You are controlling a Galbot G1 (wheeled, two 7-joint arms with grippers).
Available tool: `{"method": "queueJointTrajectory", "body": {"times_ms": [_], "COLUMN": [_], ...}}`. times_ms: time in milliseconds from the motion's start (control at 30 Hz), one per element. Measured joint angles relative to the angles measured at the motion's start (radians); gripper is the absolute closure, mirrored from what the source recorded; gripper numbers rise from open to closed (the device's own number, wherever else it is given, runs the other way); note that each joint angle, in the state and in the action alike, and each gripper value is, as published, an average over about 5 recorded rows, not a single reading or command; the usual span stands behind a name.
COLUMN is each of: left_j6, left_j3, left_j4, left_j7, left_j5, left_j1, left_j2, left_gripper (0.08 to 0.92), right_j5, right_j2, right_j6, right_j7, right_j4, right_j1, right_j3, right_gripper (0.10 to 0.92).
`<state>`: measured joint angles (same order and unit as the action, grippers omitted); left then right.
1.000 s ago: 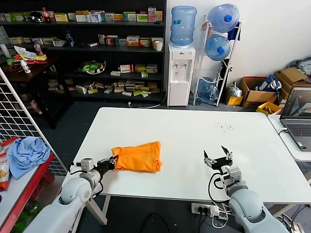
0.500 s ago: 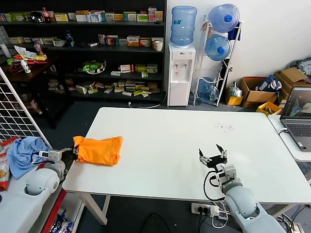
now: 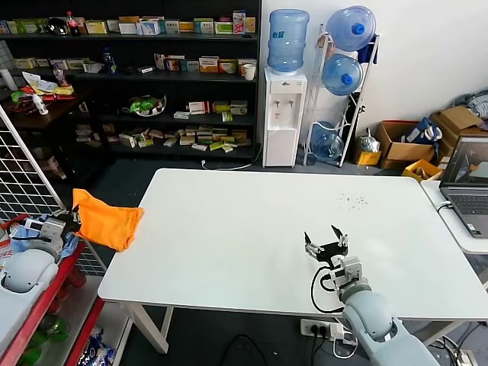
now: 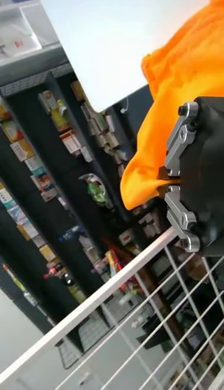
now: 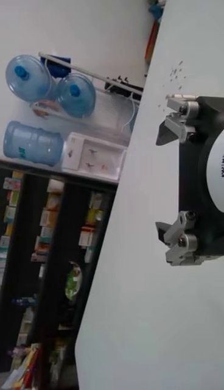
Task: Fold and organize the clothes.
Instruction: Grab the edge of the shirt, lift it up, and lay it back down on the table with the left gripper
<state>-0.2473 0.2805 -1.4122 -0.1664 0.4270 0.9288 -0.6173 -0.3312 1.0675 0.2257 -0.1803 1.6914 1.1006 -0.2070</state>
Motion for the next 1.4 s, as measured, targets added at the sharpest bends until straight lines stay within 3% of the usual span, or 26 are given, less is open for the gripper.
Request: {"method": "queueJointTrajectory", "body": {"times_ms": [733, 1400], "left_j6": [0.014, -0.058], "left_j3": [-0.056, -0.159], "left_j4": [-0.008, -0.279], "left_j7": [-0.041, -0.137], "left_j5": [-0.045, 0.020], "left_j1": [-0.026, 0.064], "left_j2": [-0.039, -0.187], "left_gripper": [0.868, 0.868], "right_j5": [0.041, 0.048], "right_j2": [0.029, 0.012], "right_j6": [-0.002, -0.005], "right_j7": [0.000, -0.006], "right_j4": [0.007, 0.013], "right_j1": [0.031, 0.055], "right_j3": [-0.013, -0.039], "right_gripper": [0.203, 0.203]}}
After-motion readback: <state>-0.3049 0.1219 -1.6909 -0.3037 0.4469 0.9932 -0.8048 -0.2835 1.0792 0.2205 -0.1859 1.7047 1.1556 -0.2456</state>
